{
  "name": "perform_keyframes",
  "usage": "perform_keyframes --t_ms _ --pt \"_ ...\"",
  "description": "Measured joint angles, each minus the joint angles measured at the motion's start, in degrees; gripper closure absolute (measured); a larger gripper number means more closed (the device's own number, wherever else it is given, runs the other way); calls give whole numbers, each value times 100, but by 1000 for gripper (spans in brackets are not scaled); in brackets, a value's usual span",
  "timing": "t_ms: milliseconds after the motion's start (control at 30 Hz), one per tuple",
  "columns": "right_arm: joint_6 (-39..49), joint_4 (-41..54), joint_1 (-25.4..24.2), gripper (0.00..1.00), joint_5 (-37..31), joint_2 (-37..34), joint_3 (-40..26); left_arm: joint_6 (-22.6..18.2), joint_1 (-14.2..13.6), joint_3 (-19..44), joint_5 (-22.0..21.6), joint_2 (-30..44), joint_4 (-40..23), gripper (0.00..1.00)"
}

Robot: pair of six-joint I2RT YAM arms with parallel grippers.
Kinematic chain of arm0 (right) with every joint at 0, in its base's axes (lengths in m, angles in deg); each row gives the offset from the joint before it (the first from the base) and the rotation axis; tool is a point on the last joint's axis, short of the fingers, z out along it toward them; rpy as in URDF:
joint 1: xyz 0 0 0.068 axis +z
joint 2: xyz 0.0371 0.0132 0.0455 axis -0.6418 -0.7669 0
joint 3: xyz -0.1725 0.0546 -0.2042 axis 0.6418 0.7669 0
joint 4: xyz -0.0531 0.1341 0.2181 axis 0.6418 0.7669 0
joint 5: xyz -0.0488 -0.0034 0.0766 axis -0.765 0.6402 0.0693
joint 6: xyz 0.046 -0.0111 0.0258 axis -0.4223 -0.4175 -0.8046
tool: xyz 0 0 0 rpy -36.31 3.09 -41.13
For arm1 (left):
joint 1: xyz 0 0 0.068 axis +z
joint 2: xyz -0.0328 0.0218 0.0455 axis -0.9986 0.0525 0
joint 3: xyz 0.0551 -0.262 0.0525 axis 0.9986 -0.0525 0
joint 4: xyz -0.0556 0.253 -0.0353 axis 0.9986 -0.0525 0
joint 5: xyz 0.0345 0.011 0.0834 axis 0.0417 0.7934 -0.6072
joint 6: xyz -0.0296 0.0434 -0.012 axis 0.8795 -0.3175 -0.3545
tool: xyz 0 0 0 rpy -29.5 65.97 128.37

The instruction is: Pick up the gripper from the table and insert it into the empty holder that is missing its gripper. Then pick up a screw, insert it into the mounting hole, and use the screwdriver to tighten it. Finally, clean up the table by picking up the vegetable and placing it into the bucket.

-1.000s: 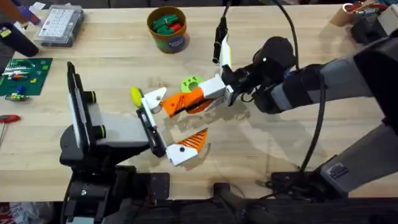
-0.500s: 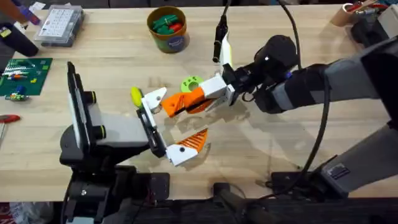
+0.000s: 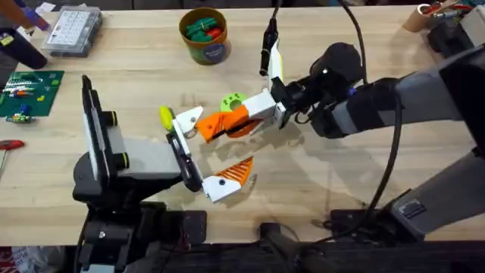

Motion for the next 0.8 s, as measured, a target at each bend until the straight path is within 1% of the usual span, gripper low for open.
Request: perform_keyframes --t_ms 267,467,800 --pt "0 28 0 986 -11 0 0 0 2 0 -2 2 0 13" --pt "-2 323 0 986 -27 -2 0 0 0 0 2 0 0 13" --pt "-2 264 0 986 -35 -2 0 0 0 0 0 0 0 14"
